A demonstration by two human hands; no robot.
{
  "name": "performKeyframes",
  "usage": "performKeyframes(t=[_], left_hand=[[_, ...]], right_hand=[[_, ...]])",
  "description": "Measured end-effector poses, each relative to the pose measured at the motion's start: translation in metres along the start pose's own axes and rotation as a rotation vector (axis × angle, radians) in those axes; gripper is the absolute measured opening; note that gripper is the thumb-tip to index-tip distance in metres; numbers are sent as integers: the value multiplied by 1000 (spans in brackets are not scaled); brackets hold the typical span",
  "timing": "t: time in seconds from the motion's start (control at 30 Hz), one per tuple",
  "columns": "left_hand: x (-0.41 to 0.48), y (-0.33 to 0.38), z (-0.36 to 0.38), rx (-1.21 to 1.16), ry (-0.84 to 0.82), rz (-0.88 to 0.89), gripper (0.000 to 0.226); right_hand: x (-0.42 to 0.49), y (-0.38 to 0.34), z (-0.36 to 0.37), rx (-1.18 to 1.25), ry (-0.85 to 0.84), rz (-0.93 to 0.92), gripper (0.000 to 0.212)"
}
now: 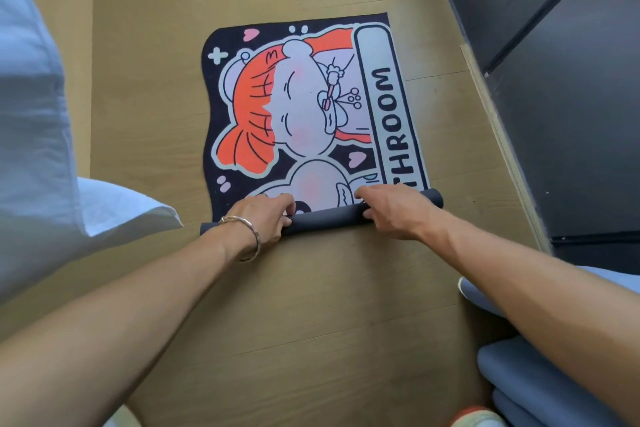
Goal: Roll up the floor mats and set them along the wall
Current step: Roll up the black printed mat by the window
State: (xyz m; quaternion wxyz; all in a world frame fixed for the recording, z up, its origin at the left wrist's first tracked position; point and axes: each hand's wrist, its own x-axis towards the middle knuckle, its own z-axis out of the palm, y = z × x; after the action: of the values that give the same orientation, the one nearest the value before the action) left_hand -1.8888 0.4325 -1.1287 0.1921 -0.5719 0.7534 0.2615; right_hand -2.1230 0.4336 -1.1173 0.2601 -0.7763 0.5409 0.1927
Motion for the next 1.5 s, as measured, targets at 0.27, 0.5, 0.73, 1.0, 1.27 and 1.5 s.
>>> performKeyframes(t=[0.27, 0.5, 0.73, 1.0, 1.27, 1.5], left_hand=[[-8, 18, 13, 310, 260, 85, 24], [-26, 17, 34, 411, 266, 125, 54], [-4, 11, 4, 85, 177, -14, 24], [-1, 4, 10, -81, 155, 30, 27], [-19, 32, 23, 369, 260, 18, 45], [-7, 28, 19, 304, 225, 0, 53]], right_hand=[[-17, -14, 41, -312, 324, -145, 41], [-7, -16, 28, -251, 266, -142, 32], [14, -11, -10, 6, 24, 27, 32], [-7, -15, 22, -123, 247, -69, 36], [-8, -17, 29, -329, 285, -121, 50], [13, -13, 2, -105, 159, -65, 25]])
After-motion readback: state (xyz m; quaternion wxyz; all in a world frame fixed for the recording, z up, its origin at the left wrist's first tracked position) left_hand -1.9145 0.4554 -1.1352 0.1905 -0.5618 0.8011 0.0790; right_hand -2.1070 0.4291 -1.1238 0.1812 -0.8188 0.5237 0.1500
